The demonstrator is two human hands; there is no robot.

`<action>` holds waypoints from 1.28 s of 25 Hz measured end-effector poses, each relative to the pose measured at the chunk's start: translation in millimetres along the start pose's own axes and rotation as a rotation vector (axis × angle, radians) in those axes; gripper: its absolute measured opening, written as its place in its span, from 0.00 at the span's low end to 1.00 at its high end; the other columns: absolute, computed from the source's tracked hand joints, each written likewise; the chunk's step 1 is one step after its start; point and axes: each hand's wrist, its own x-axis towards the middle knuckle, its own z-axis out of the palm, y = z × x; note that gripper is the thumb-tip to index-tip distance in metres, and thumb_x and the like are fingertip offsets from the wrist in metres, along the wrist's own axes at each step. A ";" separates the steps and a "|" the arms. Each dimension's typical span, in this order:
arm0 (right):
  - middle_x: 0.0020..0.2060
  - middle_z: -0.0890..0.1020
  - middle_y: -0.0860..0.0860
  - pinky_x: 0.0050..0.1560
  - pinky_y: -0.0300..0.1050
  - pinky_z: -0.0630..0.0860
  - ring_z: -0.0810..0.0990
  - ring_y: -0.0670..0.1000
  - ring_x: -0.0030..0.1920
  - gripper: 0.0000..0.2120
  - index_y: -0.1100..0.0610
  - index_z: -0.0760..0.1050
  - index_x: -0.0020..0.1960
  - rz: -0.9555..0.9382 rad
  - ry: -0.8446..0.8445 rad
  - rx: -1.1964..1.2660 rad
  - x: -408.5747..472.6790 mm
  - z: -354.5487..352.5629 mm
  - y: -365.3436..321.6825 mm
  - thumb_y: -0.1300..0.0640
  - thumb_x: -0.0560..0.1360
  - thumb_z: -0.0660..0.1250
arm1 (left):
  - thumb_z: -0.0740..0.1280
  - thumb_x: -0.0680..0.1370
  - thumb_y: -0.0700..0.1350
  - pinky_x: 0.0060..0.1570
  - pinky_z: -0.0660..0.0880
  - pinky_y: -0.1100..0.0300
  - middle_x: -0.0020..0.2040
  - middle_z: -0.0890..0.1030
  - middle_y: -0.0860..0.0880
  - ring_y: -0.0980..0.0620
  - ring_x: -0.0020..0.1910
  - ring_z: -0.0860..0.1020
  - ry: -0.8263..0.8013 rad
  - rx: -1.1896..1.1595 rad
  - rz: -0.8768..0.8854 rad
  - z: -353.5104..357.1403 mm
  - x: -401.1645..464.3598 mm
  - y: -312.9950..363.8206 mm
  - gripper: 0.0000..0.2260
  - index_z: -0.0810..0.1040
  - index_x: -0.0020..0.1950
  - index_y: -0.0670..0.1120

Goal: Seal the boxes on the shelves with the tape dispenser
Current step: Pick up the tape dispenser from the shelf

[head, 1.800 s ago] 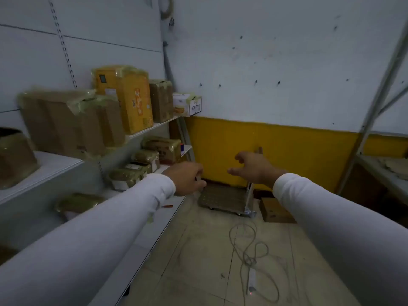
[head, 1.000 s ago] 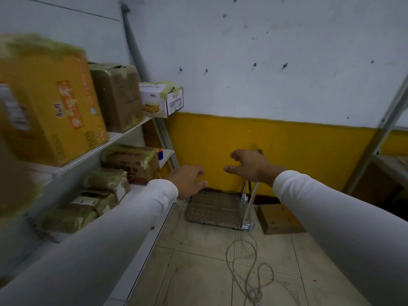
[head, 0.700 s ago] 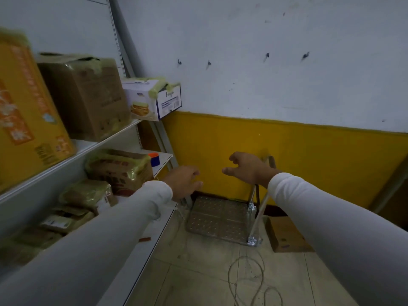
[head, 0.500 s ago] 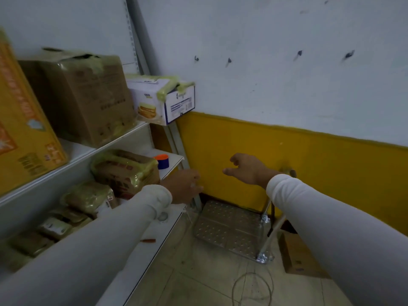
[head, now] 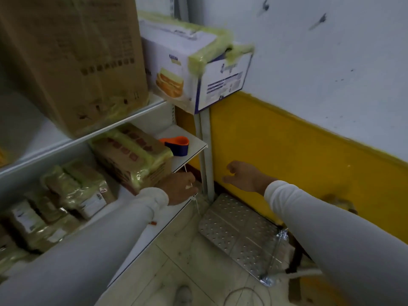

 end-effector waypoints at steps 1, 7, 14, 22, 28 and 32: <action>0.68 0.75 0.56 0.56 0.45 0.70 0.74 0.58 0.66 0.26 0.58 0.69 0.70 -0.009 -0.017 -0.003 21.4 1.1 -1.7 0.45 0.78 0.65 | 0.63 0.79 0.50 0.61 0.71 0.51 0.64 0.75 0.44 0.45 0.60 0.74 0.000 -0.021 -0.014 0.0 12.4 -10.8 0.19 0.70 0.68 0.43; 0.50 0.79 0.53 0.50 0.49 0.73 0.78 0.58 0.54 0.18 0.57 0.74 0.59 -0.154 -0.190 -0.067 140.2 36.3 -22.1 0.46 0.77 0.67 | 0.63 0.80 0.49 0.52 0.70 0.61 0.68 0.72 0.43 0.46 0.67 0.70 0.015 -0.194 -0.235 18.9 53.8 -75.0 0.20 0.69 0.68 0.40; 0.58 0.80 0.58 0.52 0.47 0.71 0.79 0.60 0.58 0.18 0.56 0.75 0.57 -0.392 -0.232 -0.150 276.5 73.5 -28.7 0.44 0.77 0.65 | 0.63 0.79 0.53 0.64 0.69 0.55 0.65 0.74 0.47 0.48 0.62 0.74 0.128 -0.301 -0.579 49.9 67.0 -114.4 0.18 0.73 0.66 0.45; 0.41 0.78 0.53 0.37 0.40 0.67 0.79 0.57 0.46 0.14 0.56 0.74 0.55 -0.523 -0.111 -0.231 367.1 101.3 -30.5 0.49 0.75 0.70 | 0.64 0.78 0.50 0.59 0.72 0.55 0.57 0.78 0.47 0.48 0.56 0.77 0.313 -0.357 -0.734 93.4 84.6 -108.9 0.15 0.73 0.62 0.45; 0.56 0.79 0.59 0.57 0.55 0.76 0.79 0.61 0.56 0.25 0.58 0.69 0.69 -0.509 -0.173 -0.369 396.1 125.8 -45.2 0.50 0.75 0.70 | 0.65 0.78 0.50 0.58 0.74 0.55 0.56 0.79 0.48 0.50 0.54 0.78 0.424 -0.361 -0.724 105.2 86.5 -118.6 0.15 0.74 0.61 0.46; 0.57 0.77 0.60 0.60 0.53 0.73 0.77 0.62 0.56 0.23 0.55 0.69 0.70 -0.523 -0.040 -0.144 394.4 147.1 -45.6 0.59 0.77 0.67 | 0.64 0.78 0.51 0.57 0.73 0.56 0.56 0.79 0.51 0.52 0.54 0.77 0.415 -0.330 -0.723 124.3 74.0 -121.0 0.13 0.75 0.60 0.48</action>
